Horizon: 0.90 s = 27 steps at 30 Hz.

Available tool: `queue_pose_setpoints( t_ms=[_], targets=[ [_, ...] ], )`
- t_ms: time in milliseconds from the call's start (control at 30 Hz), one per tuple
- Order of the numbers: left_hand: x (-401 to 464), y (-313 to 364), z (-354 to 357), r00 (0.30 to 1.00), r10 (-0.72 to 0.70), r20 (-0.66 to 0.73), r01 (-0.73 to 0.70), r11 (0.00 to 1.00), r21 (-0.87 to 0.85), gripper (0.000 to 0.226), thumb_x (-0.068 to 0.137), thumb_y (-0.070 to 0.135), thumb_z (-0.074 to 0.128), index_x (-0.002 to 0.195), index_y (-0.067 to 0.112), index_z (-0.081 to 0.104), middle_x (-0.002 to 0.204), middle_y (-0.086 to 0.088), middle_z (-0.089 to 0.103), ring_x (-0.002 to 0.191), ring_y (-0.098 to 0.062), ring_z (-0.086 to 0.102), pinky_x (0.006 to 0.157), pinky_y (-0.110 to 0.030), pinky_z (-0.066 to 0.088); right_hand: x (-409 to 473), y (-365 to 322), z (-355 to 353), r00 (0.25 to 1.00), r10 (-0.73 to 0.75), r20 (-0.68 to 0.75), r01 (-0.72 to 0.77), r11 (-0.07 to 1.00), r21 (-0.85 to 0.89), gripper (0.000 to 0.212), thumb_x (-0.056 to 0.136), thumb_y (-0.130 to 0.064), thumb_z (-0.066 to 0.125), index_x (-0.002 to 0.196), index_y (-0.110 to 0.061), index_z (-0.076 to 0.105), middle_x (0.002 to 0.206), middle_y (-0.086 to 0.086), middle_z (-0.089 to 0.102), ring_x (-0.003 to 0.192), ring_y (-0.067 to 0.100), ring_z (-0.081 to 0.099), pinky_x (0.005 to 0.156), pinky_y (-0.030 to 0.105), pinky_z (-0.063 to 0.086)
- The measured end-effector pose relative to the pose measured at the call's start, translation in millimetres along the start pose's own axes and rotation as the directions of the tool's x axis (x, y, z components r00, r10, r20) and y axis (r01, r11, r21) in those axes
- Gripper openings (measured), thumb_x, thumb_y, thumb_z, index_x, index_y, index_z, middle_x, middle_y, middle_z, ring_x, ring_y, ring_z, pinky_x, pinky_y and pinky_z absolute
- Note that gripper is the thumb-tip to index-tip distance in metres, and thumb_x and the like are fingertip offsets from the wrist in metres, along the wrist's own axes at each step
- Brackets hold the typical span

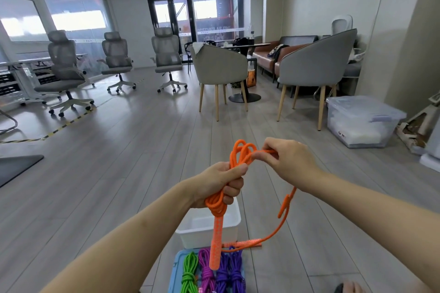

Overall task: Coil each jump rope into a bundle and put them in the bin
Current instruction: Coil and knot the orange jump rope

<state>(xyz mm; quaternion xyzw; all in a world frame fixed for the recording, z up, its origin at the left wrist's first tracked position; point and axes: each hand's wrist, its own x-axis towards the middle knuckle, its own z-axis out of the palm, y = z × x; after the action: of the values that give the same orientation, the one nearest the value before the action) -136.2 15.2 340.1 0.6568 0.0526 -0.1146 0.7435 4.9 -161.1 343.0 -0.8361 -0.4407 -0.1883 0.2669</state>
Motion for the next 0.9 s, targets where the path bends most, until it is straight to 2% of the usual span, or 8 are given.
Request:
queue_pose_setpoints(
  t_ms=[100, 167, 233, 367, 533, 667, 733, 900],
  targets=[
    [-3.0, 9.9, -4.0, 0.991, 0.09, -0.095, -0.099, 0.99, -0.102, 0.023, 0.099, 0.042, 0.056, 0.09, 0.022, 0.048, 0.065, 0.007, 0.031, 0.048, -0.004, 0.031, 0.043, -0.017, 0.034, 0.9, 18.3, -0.1, 0.975, 0.211, 0.066, -0.22, 0.958, 0.187, 0.037, 0.098, -0.058, 0.05, 0.087, -0.023, 0.06, 0.067, -0.003, 0.06, 0.057, 0.014, 0.054, 0.054, 0.032, 0.045],
    [-4.6, 17.5, -8.0, 0.973, 0.166, -0.158, -0.192, 0.967, -0.167, 0.024, 0.098, 0.043, 0.055, 0.091, 0.021, 0.05, 0.063, 0.007, 0.032, 0.045, -0.004, 0.032, 0.041, -0.017, 0.035, -1.7, 27.4, 0.9, 0.94, 0.325, 0.102, -0.341, 0.882, 0.326, 0.041, 0.1, -0.054, 0.053, 0.087, -0.016, 0.061, 0.067, 0.002, 0.056, 0.058, 0.017, 0.05, 0.055, 0.035, 0.041],
    [-4.0, 20.8, -10.8, 0.953, 0.211, -0.216, -0.254, 0.948, -0.195, 0.025, 0.102, 0.043, 0.051, 0.09, 0.021, 0.05, 0.06, 0.007, 0.034, 0.043, -0.004, 0.032, 0.04, -0.018, 0.035, -4.7, 27.3, 4.3, 0.913, 0.389, 0.128, -0.406, 0.82, 0.403, 0.041, 0.102, -0.048, 0.056, 0.088, -0.01, 0.062, 0.067, 0.003, 0.053, 0.06, 0.016, 0.046, 0.055, 0.034, 0.038],
    [5.4, 12.5, -10.7, 0.919, 0.23, -0.32, -0.29, 0.945, -0.154, 0.025, 0.105, 0.043, 0.051, 0.095, 0.02, 0.051, 0.062, 0.006, 0.04, 0.047, -0.007, 0.038, 0.045, -0.021, 0.04, -6.5, 10.3, 16.9, 0.865, 0.462, 0.196, -0.493, 0.713, 0.498, 0.015, 0.106, -0.017, 0.049, 0.099, -0.015, 0.063, 0.074, 0.005, 0.055, 0.057, 0.014, 0.044, 0.051, 0.028, 0.038],
    [14.6, 1.4, -3.2, 0.877, 0.258, -0.405, -0.298, 0.954, -0.037, 0.026, 0.105, 0.043, 0.051, 0.105, 0.017, 0.052, 0.071, 0.004, 0.054, 0.056, -0.01, 0.047, 0.057, -0.028, 0.047, -6.1, -23.1, 22.6, 0.839, 0.515, 0.177, -0.465, 0.509, 0.725, 0.019, 0.107, -0.021, 0.052, 0.115, -0.029, 0.067, 0.077, 0.001, 0.059, 0.065, 0.016, 0.054, 0.061, 0.029, 0.052],
    [19.4, -3.2, 7.2, 0.855, 0.313, -0.414, -0.334, 0.942, 0.025, 0.025, 0.106, 0.04, 0.05, 0.106, 0.015, 0.052, 0.074, 0.003, 0.056, 0.059, -0.012, 0.05, 0.06, -0.03, 0.049, -4.5, -43.0, 25.9, 0.815, 0.532, 0.231, -0.466, 0.364, 0.806, 0.032, 0.106, -0.012, 0.049, 0.12, -0.037, 0.064, 0.076, -0.002, 0.062, 0.068, 0.015, 0.054, 0.061, 0.027, 0.049],
    [21.8, -6.0, 9.7, 0.846, 0.343, -0.408, -0.351, 0.935, 0.059, 0.024, 0.106, 0.036, 0.05, 0.108, 0.012, 0.052, 0.075, 0.001, 0.054, 0.06, -0.013, 0.052, 0.061, -0.03, 0.051, -5.2, -50.7, 26.6, 0.825, 0.496, 0.271, -0.464, 0.32, 0.826, 0.033, 0.103, -0.007, 0.052, 0.122, -0.032, 0.065, 0.076, -0.001, 0.065, 0.069, 0.014, 0.057, 0.062, 0.028, 0.049],
    [26.0, -10.5, 13.5, 0.827, 0.383, -0.411, -0.362, 0.923, 0.131, 0.029, 0.107, 0.034, 0.05, 0.109, 0.008, 0.061, 0.076, -0.004, 0.055, 0.064, -0.014, 0.054, 0.061, -0.029, 0.052, -9.9, -65.7, 26.4, 0.823, 0.496, 0.277, -0.433, 0.232, 0.871, 0.008, 0.093, -0.01, 0.071, 0.101, -0.008, 0.071, 0.084, 0.013, 0.075, 0.067, 0.017, 0.068, 0.054, 0.027, 0.05]
  ],
)
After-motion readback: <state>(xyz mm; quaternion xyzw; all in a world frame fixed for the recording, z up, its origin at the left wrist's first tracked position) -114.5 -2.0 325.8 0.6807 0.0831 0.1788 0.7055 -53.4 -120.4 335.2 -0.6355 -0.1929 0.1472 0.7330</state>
